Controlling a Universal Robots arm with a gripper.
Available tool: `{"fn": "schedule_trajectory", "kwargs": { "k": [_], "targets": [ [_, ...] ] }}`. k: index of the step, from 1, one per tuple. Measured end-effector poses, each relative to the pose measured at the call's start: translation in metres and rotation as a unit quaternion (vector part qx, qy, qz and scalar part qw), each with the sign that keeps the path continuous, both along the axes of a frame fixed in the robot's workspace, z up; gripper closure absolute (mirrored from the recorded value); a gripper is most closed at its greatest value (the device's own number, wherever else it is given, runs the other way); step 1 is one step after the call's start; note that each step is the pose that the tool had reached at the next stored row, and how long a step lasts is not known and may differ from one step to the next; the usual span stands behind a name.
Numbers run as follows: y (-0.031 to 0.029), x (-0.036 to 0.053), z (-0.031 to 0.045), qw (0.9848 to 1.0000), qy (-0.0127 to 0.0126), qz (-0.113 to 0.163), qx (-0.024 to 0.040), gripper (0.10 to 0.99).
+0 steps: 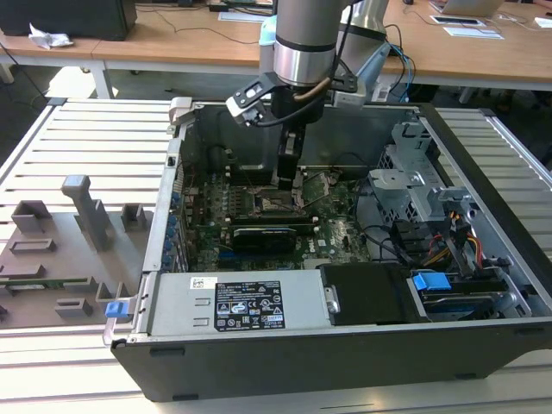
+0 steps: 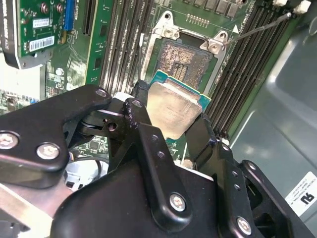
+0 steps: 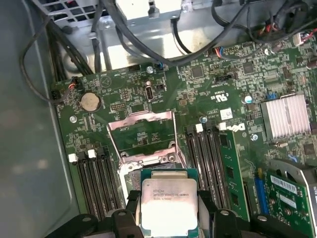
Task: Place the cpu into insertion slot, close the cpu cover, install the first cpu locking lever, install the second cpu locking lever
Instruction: 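Place the cpu into insertion slot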
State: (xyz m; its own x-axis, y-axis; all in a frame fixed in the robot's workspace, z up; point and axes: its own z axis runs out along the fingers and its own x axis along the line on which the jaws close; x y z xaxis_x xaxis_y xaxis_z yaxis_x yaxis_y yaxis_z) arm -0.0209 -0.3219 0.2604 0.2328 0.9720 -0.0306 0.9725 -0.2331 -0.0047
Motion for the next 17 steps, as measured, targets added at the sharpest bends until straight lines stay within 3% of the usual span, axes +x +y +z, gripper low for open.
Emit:
{"fn": "schedule_trajectory", "kwargs": {
  "k": [3,8,11,14,17],
  "targets": [
    [0.0,0.0,-0.0001,0.9998,0.0,-0.019,0.0,0.541],
    [0.0001,-0.0002,-0.0007,0.9998,-0.0001,-0.021,0.0002,0.541],
    [0.0,-0.0006,-0.0034,1.0,0.0,0.005,0.0005,0.541],
    [0.0,-0.0017,-0.0101,0.999,0.0001,0.044,0.0014,0.541],
    [0.0003,-0.0069,-0.0169,0.9986,0.0,0.053,0.0023,0.541]
  ]
}}
